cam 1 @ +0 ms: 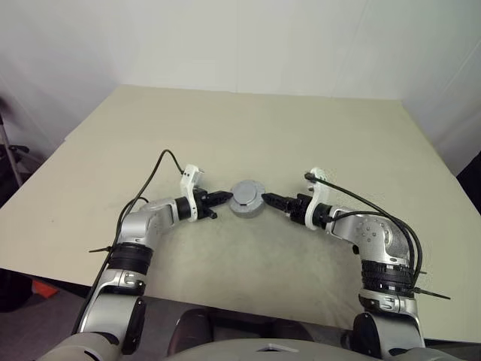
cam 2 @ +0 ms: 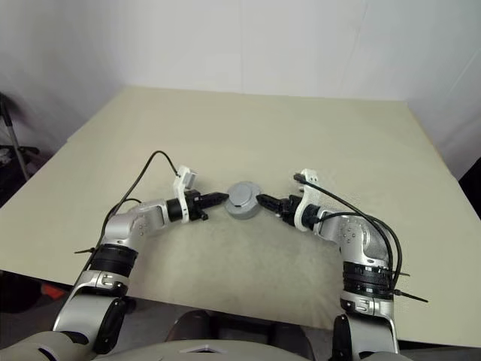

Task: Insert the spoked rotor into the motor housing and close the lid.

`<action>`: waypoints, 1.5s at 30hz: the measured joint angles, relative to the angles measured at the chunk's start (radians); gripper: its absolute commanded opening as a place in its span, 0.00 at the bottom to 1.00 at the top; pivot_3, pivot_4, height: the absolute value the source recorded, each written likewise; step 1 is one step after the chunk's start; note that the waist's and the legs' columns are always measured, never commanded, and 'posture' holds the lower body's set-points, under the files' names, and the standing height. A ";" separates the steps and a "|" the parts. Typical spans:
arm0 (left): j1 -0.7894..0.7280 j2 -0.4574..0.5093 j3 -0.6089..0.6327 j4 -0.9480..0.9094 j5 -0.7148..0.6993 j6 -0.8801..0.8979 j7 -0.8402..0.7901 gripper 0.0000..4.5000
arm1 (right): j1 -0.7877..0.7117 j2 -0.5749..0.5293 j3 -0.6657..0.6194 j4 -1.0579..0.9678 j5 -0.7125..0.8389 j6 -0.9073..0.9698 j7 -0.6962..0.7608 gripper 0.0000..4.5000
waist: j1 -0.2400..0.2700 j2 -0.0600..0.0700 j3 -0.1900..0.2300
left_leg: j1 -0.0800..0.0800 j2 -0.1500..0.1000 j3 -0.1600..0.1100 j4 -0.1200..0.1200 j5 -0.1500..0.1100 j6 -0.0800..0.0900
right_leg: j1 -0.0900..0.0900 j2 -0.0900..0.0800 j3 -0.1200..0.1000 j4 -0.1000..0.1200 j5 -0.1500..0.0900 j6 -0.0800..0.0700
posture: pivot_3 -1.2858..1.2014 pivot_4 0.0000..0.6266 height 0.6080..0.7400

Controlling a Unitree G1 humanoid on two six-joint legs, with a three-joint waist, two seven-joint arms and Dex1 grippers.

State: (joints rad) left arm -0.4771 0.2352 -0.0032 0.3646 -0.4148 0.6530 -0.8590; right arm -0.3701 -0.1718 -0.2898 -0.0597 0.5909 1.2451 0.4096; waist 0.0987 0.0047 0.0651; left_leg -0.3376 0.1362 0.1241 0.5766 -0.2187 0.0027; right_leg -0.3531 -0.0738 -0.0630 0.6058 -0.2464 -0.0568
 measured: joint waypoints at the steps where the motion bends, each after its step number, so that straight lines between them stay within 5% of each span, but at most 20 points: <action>1: 0.000 0.000 0.000 0.001 0.000 -0.002 0.000 0.00 | -0.013 0.019 -0.021 0.003 0.010 0.018 -0.017 0.99 | -0.001 0.000 0.000 | 0.000 0.000 0.000 0.000 0.000 0.000 | 0.000 0.000 0.000 0.000 0.000 0.000 | 0.52 0.00 1.00; 17: -0.002 0.003 0.001 0.010 0.000 -0.017 0.001 0.00 | -0.103 0.173 -0.108 0.065 0.080 0.142 -0.152 0.99 | -0.001 0.001 0.000 | 0.001 0.000 0.000 -0.004 0.003 -0.005 | -0.002 0.000 0.000 0.000 0.000 0.000 | 0.52 0.00 1.00; 20: -0.003 0.003 0.002 0.013 0.000 -0.022 0.001 0.00 | -0.103 0.178 -0.108 0.066 0.080 0.155 -0.156 0.87 | 0.000 0.001 0.000 | 0.001 0.000 0.000 -0.006 0.003 -0.006 | -0.002 0.000 0.000 0.000 0.000 0.001 | 0.52 0.00 1.00; 24: -0.007 0.004 0.004 0.020 0.001 -0.025 0.004 0.00 | -0.103 0.186 -0.130 0.080 0.081 0.175 -0.167 0.58 | -0.001 0.001 0.000 | 0.001 0.000 0.000 -0.006 0.003 -0.006 | -0.004 0.000 0.000 0.000 0.000 0.001 | 0.52 0.00 1.00; 28: -0.010 0.008 0.006 0.026 0.002 -0.034 0.008 0.00 | -0.110 0.198 -0.161 0.090 0.089 0.185 -0.177 0.58 | -0.002 0.001 0.000 | 0.000 0.000 0.000 -0.007 0.004 -0.007 | -0.005 0.000 0.000 0.000 0.000 0.001 | 0.52 0.00 1.00; 31: -0.011 0.011 0.008 0.027 0.002 -0.039 0.008 0.00 | -0.115 0.198 -0.167 0.091 0.095 0.185 -0.176 0.46 | -0.002 0.001 0.000 | 0.000 0.000 0.000 -0.007 0.004 -0.008 | -0.005 0.000 0.000 0.000 0.000 0.001 | 0.52 0.00 1.00; 37: -0.014 0.008 0.022 0.043 -0.002 -0.044 0.013 0.00 | -0.123 0.202 -0.181 0.101 0.099 0.186 -0.184 0.46 | -0.002 0.001 0.000 | 0.000 0.000 0.000 -0.008 0.004 -0.008 | -0.005 0.000 0.000 0.000 0.000 0.001 | 0.52 0.00 1.00; 45: -0.063 -0.011 0.248 0.136 -0.169 0.090 0.089 0.00 | -0.235 0.262 -0.448 0.231 0.184 0.174 -0.301 0.46 | -0.003 0.001 0.001 | -0.016 0.000 0.000 -0.007 0.007 -0.010 | -0.024 0.000 -0.002 0.002 0.003 0.002 | 0.52 0.00 1.00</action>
State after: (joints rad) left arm -0.5396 0.2242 0.2443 0.5002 -0.5840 0.7434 -0.7700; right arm -0.6050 0.0900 -0.7376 0.1715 0.7745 1.4193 0.1086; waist 0.0959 0.0059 0.0662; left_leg -0.3540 0.1360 0.1241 0.5692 -0.2117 -0.0070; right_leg -0.3768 -0.0735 -0.0649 0.6078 -0.2434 -0.0543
